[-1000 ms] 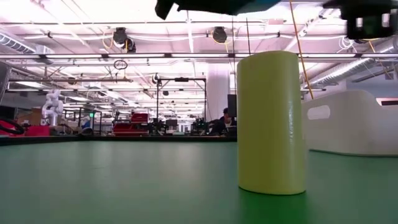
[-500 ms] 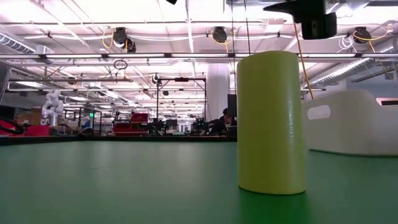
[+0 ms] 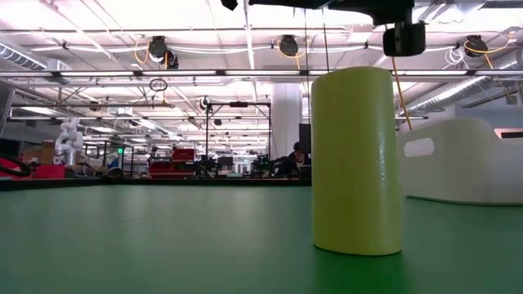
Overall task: Sort & place blocks by color
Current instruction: Put the blue block into the gray bin
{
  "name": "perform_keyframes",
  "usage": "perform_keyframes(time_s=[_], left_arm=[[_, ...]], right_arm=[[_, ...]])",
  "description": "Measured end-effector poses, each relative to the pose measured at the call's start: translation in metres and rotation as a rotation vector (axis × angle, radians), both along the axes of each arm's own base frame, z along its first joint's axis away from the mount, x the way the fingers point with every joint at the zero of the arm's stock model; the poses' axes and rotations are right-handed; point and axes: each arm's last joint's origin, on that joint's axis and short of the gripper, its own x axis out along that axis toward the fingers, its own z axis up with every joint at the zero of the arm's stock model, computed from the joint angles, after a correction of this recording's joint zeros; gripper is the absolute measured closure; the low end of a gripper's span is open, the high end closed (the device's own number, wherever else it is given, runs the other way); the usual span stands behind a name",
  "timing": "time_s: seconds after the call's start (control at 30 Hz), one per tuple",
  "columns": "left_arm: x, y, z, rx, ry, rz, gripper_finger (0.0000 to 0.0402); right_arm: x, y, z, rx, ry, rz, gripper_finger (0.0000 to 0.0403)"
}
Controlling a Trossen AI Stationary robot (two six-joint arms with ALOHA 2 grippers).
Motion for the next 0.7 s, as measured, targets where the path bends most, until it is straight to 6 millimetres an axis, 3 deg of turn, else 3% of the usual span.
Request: perform_keyframes(time_s=[0.2,0.3,0.53,0.7], left_arm=[[0.000,0.001,0.000,0.016,0.005,0.011,0.0275],[0.000,0.002,0.001,0.038,0.007,0.027,0.0268],[0.000,-0.001,0.005,-0.024,-0.063,0.044,0.0161],[-0.002,-0.006,0.005,-0.085,-0.091,0.049,0.0120]], right_arm=[[0.001,-0.006,-0.003,-0.073,0.025,-0.003,0.0365],[0.001,-0.008,-0.003,-0.107,0.029,0.003,0.0368],[0.001,-0.011,-0.001,-0.106,0.026,0.096,0.0368],[-0.008,-0.013,0.006,-0.096,0.020,0.132,0.0368]])
